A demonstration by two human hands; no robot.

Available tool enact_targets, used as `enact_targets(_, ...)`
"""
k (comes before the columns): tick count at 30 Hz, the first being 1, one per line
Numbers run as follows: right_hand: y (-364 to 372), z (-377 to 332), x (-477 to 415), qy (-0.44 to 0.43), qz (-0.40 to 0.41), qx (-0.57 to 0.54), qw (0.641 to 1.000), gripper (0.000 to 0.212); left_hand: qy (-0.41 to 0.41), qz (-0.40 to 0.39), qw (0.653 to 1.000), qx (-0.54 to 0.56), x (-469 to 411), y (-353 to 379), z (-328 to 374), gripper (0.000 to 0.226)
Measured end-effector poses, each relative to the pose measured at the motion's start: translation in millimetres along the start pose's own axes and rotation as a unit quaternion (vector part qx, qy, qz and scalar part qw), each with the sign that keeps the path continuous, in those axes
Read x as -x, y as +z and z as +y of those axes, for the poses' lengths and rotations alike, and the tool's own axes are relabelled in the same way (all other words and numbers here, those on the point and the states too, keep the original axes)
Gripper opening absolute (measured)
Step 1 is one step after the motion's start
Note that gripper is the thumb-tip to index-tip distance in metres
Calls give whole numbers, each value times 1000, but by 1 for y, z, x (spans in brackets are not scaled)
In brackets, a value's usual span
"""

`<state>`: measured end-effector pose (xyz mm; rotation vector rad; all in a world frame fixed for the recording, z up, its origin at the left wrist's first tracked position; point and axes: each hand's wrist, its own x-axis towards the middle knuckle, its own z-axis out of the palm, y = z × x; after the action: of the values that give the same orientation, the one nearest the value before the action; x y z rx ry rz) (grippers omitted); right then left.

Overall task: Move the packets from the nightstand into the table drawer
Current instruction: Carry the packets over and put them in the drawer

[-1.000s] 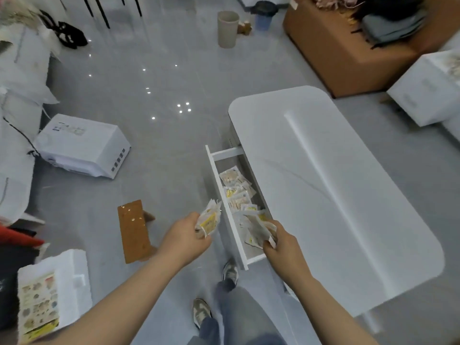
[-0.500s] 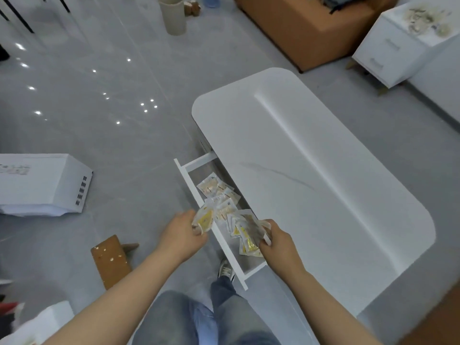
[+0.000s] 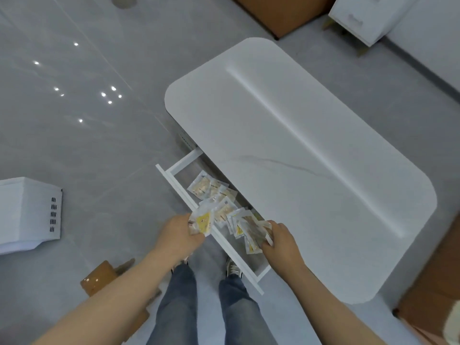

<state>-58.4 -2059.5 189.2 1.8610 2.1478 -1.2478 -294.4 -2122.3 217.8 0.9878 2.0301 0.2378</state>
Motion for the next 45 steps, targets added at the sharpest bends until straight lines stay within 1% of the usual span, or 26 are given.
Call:
enact_targets(2, 14, -4, -14, 9, 4, 6, 1000, 24, -2, -1, 1000, -16, -22, -5, -11, 18)
enact_targets(4, 29, -6, -29, 20, 5, 2, 1000, 23, -3, 0, 999, -40, -48, -7, -25, 14)
enact_targets(6, 46, -6, -46, 30, 8, -1, 1000, 23, -2, -1, 998, -61, -74, -7, -40, 17)
enact_targets(11, 89, 1, -95, 37, -2, -21, 999, 23, 4, 2, 997, -72, -140, 7, -75, 18)
enact_targets(15, 122, 12, -134, 60, -8, -12, 998, 20, 14, 20, 997, -71, -194, 25, -93, 19)
enact_targets(19, 156, 26, -172, 60, -15, -14, 998, 13, 20, 30, 998, -42, -247, 45, -103, 15)
enact_targets(22, 178, 34, -198, 65, -16, -16, 998, 19, -1, 45, 999, -11, -287, 54, -111, 13)
enact_targets(25, 194, 38, -221, 56, -6, -22, 998, 25, -15, 60, 998, 5, -323, 59, -119, 18)
enact_targets(29, 206, 35, -253, 56, 14, -33, 998, 26, -6, 66, 998, 6, -361, 60, -125, 19)
enact_targets(33, 214, 27, -282, 52, 32, -46, 997, 26, 0, 70, 996, 48, -384, 61, -128, 17)
enact_targets(34, 215, 25, -287, 48, 32, -47, 997, 26, 2, 61, 997, 56, -389, 63, -129, 18)
enact_targets(35, 216, 23, -291, 43, 30, -46, 998, 26, 7, 46, 997, 58, -393, 64, -130, 24)
enact_targets(37, 219, 19, -298, 37, 28, -41, 998, 26, 23, 24, 998, 44, -401, 68, -134, 42)
enact_targets(40, 224, 17, -306, 34, 26, -38, 998, 24, 18, 38, 999, 23, -408, 70, -138, 72)
enact_targets(41, 225, 17, -308, 34, 26, -35, 998, 24, 14, 45, 999, 22, -408, 70, -139, 74)
enact_targets(45, 228, 13, -315, 28, 35, -35, 998, 25, 28, 62, 998, 9, -404, 70, -140, 57)
